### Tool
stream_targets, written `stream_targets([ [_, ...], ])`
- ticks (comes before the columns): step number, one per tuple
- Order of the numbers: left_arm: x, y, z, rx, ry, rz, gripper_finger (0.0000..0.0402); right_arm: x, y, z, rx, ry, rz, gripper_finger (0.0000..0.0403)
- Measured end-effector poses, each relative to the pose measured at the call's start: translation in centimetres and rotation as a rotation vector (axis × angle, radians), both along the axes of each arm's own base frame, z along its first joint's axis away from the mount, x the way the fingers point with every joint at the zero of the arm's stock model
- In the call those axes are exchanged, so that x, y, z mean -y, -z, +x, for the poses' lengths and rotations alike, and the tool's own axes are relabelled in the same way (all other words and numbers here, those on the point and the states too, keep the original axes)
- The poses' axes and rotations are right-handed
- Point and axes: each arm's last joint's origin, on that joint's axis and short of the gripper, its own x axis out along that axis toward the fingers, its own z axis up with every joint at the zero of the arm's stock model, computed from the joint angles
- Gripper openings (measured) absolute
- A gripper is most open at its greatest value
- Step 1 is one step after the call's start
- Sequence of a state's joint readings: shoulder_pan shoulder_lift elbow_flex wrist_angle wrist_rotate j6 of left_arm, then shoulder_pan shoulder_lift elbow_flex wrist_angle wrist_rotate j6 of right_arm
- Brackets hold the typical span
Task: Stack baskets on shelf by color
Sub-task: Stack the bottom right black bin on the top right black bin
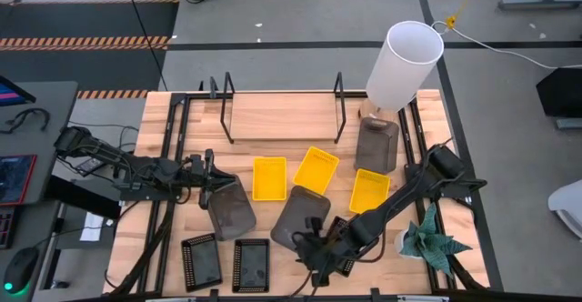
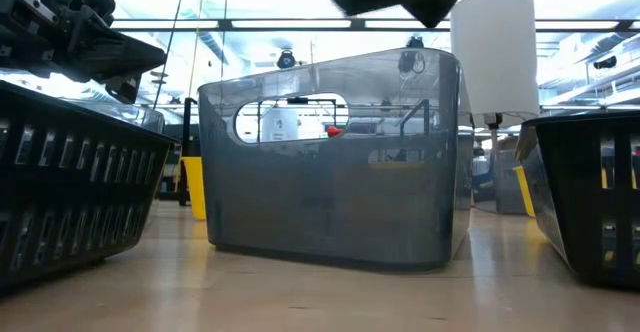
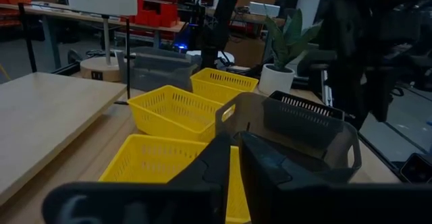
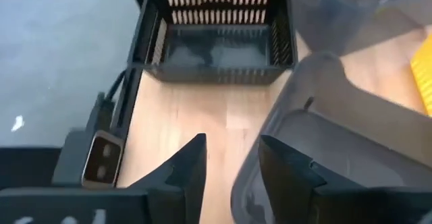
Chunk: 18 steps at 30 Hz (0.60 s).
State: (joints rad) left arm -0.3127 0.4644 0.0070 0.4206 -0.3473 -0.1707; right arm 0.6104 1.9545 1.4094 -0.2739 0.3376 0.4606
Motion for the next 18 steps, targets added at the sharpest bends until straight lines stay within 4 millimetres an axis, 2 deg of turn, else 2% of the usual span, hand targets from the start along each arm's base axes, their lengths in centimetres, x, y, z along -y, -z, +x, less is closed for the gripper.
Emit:
stream_targets([
  [8, 0.0, 0.0, 0.0, 0.000, 0.000, 0.000, 0.0032, 1.1, 1.2, 1.7, 0.038, 0.091, -0.002, 0.0193],
  [18, 0.0, 0.1, 0.0, -0.007, 0.000, 0.002, 0.0038, 1.8, 3.4, 3.1, 0.076, 0.161, -0.044, 0.0197],
])
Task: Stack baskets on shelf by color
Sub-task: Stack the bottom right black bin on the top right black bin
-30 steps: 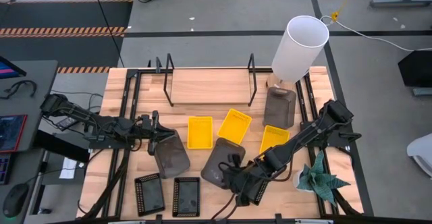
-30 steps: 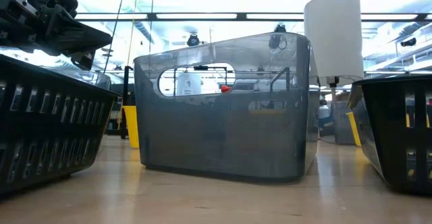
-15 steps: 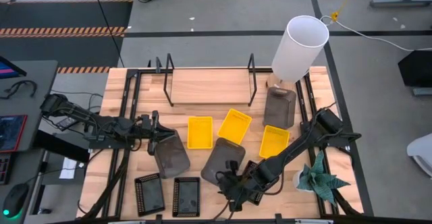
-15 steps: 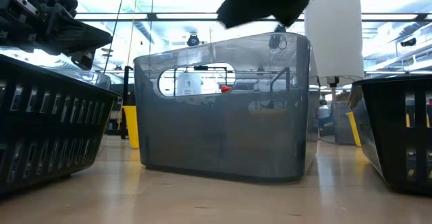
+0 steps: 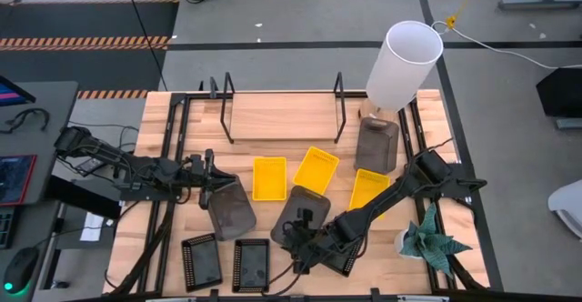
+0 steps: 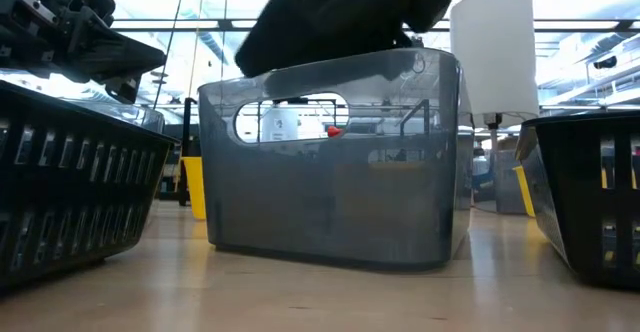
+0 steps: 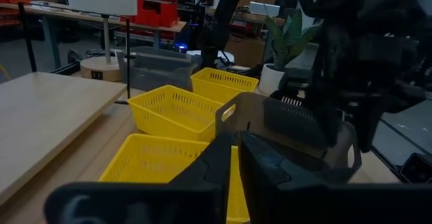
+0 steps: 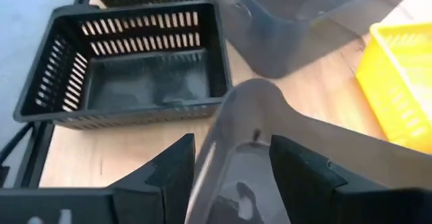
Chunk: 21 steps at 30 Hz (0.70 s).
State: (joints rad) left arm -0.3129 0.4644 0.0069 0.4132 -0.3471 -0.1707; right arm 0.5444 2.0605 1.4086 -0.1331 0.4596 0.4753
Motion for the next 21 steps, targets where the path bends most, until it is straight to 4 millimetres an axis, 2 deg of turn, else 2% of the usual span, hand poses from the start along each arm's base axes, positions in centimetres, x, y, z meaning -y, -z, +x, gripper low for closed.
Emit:
stream_targets([
  [9, 0.0, -0.1, 0.0, 0.007, 0.000, -0.002, 0.0031, 0.0, 1.3, -0.1, -0.056, 0.031, 0.014, 0.0193],
  [14, 0.0, -0.1, 0.0, 0.007, 0.000, -0.002, 0.0029, 0.9, 2.1, -0.5, -0.142, 0.069, -0.015, 0.0185],
  [21, 0.0, -0.1, 0.0, 0.007, 0.000, -0.002, 0.0039, 1.8, 2.4, -0.5, -0.220, 0.086, 0.014, 0.0142],
])
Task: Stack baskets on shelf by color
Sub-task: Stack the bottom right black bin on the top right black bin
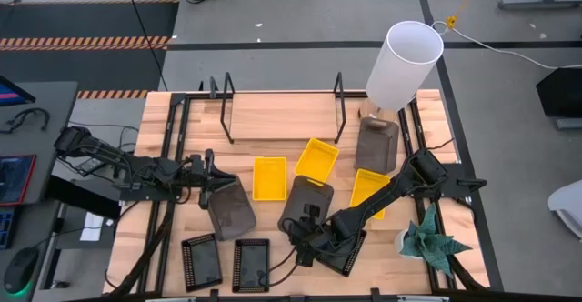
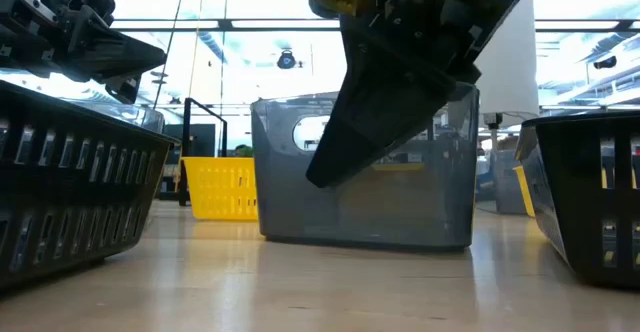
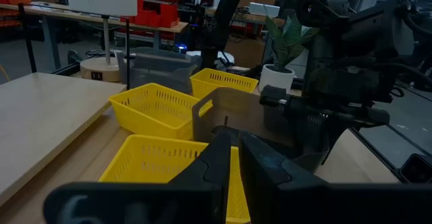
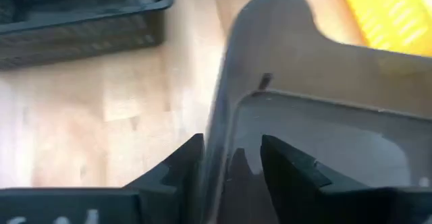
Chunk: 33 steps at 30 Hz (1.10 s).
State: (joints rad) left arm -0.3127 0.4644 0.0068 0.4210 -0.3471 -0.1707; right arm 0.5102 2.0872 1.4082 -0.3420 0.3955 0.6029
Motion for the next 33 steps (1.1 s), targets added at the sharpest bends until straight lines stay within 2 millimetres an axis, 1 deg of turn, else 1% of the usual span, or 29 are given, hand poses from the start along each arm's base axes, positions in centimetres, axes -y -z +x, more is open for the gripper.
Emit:
stream_targets([
  [11, 0.0, 0.0, 0.0, 0.000, 0.000, 0.000, 0.0031, -0.7, 0.1, -0.4, -0.059, -0.057, 0.099, 0.0015],
  [18, 0.0, 0.0, 0.0, 0.000, 0.000, 0.000, 0.0035, -0.8, 0.0, -0.5, -0.068, -0.060, 0.116, 0.0016],
  [21, 0.0, 0.0, 0.0, 0.000, 0.000, 0.000, 0.0038, -1.0, -0.4, -0.4, -0.082, -0.080, 0.133, 0.0011],
  [29, 0.0, 0.0, 0.0, 0.001, 0.000, 0.000, 0.0032, -1.9, -3.5, 0.2, -0.094, -0.093, 0.074, 0.0010],
  [33, 0.0, 0.0, 0.0, 0.000, 0.000, 0.000, 0.0028, -2.1, -5.5, 0.5, -0.103, -0.097, 0.063, 0.0010],
])
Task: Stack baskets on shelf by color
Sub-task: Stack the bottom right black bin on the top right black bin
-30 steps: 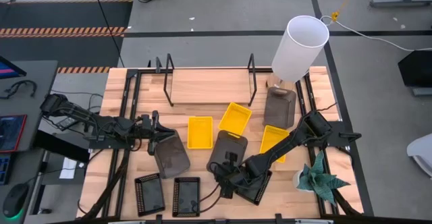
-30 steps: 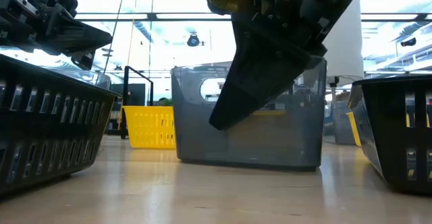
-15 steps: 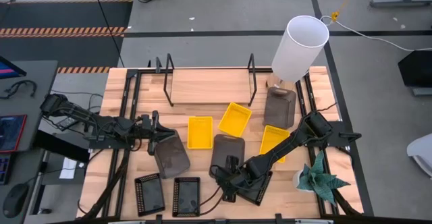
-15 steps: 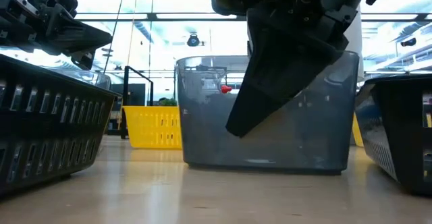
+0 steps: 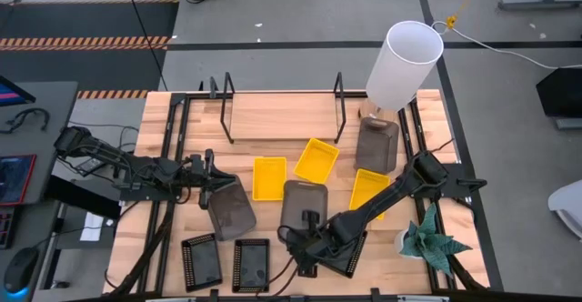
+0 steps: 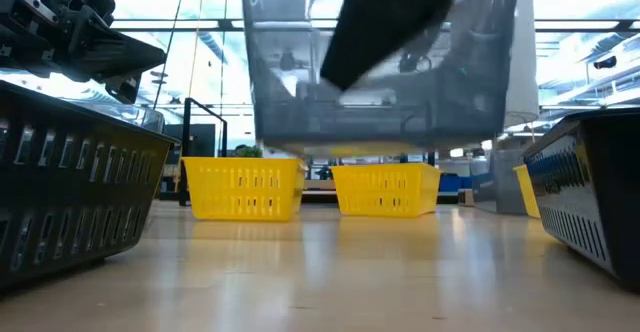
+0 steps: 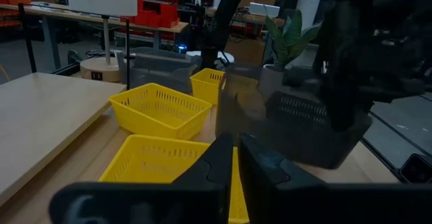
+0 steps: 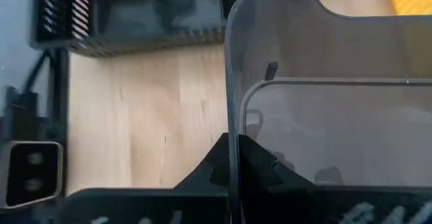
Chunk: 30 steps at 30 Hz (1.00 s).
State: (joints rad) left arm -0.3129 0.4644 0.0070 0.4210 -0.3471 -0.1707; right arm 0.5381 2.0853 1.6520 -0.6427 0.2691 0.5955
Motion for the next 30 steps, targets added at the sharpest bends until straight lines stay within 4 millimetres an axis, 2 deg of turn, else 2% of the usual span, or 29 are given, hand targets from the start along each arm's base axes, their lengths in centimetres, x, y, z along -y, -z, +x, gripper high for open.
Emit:
stream_targets([
  [6, 0.0, 0.0, 0.0, 0.000, 0.000, 0.000, 0.0035, 0.2, -2.7, -0.3, -0.050, -0.045, -0.056, 0.0011],
  [13, 0.0, 0.0, 0.0, -0.001, 0.000, 0.000, 0.0036, 2.0, -6.5, -3.2, -0.035, -0.067, -0.053, 0.0010],
  [20, 0.0, 0.0, 0.0, -0.002, 0.000, 0.001, 0.0028, 5.1, -7.5, -8.4, -0.026, -0.009, -0.017, 0.0010],
  [30, 0.0, 0.0, 0.0, -0.003, 0.000, 0.001, 0.0040, 10.3, -8.7, -16.3, -0.018, 0.025, 0.028, 0.0009],
])
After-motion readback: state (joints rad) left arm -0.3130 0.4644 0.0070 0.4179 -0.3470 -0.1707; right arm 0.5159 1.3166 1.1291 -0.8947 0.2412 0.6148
